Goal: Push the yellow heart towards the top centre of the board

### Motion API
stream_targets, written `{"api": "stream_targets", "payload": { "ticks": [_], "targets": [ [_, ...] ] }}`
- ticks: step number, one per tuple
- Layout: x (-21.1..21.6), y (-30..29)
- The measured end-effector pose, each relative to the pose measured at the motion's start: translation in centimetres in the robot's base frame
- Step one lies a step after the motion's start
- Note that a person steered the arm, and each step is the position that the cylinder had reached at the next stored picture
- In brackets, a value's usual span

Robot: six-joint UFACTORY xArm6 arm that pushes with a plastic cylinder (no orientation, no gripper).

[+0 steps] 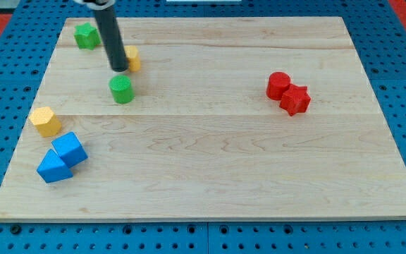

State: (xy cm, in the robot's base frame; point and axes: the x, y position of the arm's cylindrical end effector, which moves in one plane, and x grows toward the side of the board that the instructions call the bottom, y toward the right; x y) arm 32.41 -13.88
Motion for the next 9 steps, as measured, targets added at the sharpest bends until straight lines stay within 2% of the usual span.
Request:
{"api": "stream_targets", "payload": {
  "ticks": [2,3,4,5,6,7,9],
  "targets": [
    [-1.5,11.5],
    [2.0,10.3],
    [3.2,4.6],
    [0.6,-0.3],
    [-2.1,0.3],
    [-3.3,5.3],
    [-2.8,2.5]
  ]
}}
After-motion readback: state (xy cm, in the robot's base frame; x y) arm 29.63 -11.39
